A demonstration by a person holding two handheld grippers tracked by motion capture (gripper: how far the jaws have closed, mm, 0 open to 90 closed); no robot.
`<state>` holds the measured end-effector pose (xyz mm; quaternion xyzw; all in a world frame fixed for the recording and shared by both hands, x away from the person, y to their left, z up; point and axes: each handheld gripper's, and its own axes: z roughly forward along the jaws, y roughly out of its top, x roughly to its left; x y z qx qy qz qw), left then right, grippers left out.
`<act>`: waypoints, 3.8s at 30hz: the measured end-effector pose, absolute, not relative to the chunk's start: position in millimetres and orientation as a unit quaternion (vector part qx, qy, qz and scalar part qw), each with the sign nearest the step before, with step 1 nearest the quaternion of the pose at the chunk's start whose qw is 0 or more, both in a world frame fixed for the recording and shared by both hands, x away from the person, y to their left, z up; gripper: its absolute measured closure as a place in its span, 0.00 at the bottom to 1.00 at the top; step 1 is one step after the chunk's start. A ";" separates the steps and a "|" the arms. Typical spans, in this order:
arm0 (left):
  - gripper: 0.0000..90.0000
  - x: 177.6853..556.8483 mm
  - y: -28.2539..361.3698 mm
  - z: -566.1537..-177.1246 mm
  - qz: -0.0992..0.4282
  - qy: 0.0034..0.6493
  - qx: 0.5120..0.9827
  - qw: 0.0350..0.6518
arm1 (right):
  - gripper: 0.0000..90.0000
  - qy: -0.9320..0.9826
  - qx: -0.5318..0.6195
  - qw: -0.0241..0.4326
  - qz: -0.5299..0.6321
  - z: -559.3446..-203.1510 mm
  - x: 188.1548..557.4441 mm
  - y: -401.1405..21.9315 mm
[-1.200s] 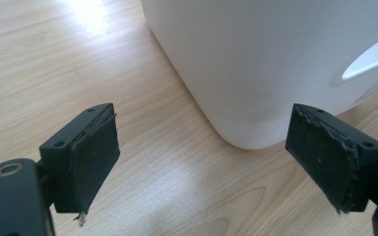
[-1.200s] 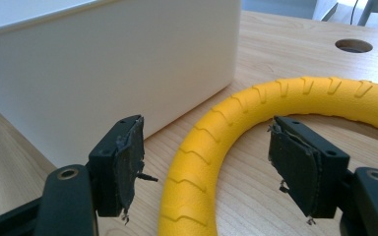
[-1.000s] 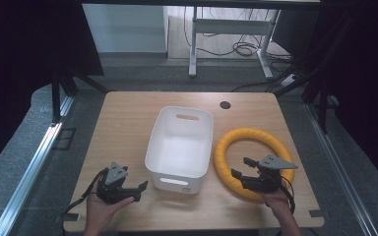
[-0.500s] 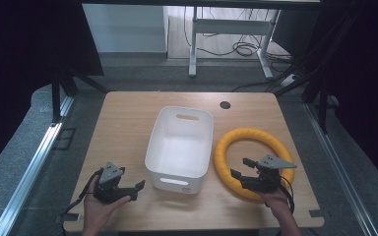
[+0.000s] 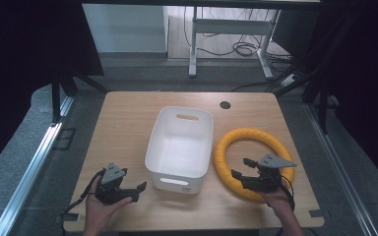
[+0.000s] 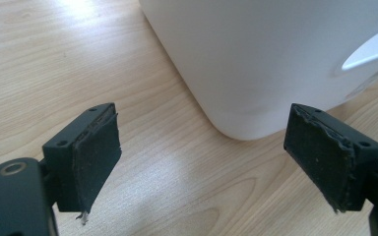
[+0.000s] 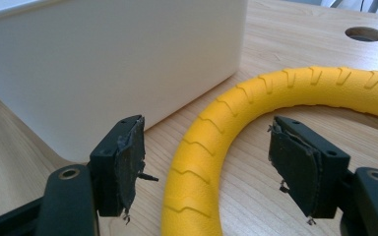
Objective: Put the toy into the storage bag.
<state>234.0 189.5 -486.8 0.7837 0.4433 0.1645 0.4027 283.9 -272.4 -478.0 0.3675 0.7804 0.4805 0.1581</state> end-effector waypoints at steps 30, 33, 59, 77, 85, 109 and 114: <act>0.16 231.1 178.8 -483.5 0.168 0.415 0.805 0.389 | 0.34 0.848 0.333 0.115 0.396 -459.8 300.4 -269.6; 0.16 231.6 177.6 -484.6 0.166 0.415 0.806 0.388 | 0.34 0.859 0.326 0.108 0.379 -460.4 301.9 -268.4; 0.16 232.4 173.5 -487.4 0.162 0.409 0.816 0.376 | 0.36 0.924 0.286 0.048 0.251 -474.3 309.0 -250.8; 0.15 233.2 171.1 -489.8 0.158 0.408 0.819 0.371 | 0.36 0.956 0.248 0.024 0.157 -492.2 309.3 -235.4; 0.15 233.8 169.7 -491.2 0.156 0.408 0.821 0.369 | 0.37 0.962 0.240 0.027 0.123 -500.4 311.4 -229.5; 0.15 234.3 169.0 -491.9 0.155 0.407 0.822 0.367 | 0.56 0.960 0.260 -0.010 0.104 -497.5 324.2 -228.7; 0.15 234.4 168.4 -492.3 0.154 0.408 0.822 0.366 | 0.56 0.947 0.276 -0.029 0.160 -485.2 329.3 -238.4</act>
